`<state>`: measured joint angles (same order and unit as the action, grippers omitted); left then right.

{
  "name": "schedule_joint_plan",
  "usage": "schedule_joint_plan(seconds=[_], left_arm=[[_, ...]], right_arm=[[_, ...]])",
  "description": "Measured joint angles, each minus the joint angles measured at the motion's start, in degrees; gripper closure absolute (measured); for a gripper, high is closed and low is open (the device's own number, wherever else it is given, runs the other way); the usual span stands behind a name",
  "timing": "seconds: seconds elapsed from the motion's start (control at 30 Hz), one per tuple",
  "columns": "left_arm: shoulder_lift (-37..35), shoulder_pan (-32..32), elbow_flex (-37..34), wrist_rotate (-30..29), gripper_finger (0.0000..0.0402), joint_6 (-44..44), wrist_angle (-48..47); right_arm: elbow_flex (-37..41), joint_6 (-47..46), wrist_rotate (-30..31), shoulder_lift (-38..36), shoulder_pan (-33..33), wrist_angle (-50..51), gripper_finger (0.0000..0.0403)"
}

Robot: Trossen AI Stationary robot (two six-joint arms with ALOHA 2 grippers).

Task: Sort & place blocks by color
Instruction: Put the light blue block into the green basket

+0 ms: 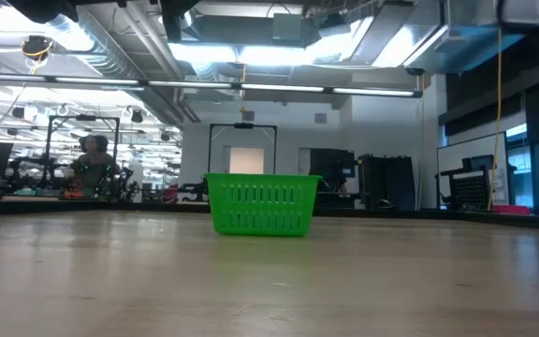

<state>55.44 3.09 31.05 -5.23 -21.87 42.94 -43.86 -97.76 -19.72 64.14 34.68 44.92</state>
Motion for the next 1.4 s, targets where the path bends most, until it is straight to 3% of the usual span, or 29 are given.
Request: schedule_joint_plan(seconds=[0.13,0.23,0.7,1.4], left_arm=[[0.0,0.0,0.0,0.0,0.0236,0.0,0.0],[0.0,0.0,0.0,0.0,0.0236,0.0,0.0],[0.0,0.0,0.0,0.0,0.0236,0.0,0.0],[0.0,0.0,0.0,0.2,0.0236,0.0,0.0]], right_arm=[[0.0,-14.4,6.9,0.3,6.2,1.5,0.021],[0.0,-20.4,7.8,2.4,8.6,1.7,0.021],[-0.1,-20.4,6.7,16.8,10.8,-0.9,0.021],[-0.1,-18.8,6.6,21.6,11.0,-4.9,0.021]])
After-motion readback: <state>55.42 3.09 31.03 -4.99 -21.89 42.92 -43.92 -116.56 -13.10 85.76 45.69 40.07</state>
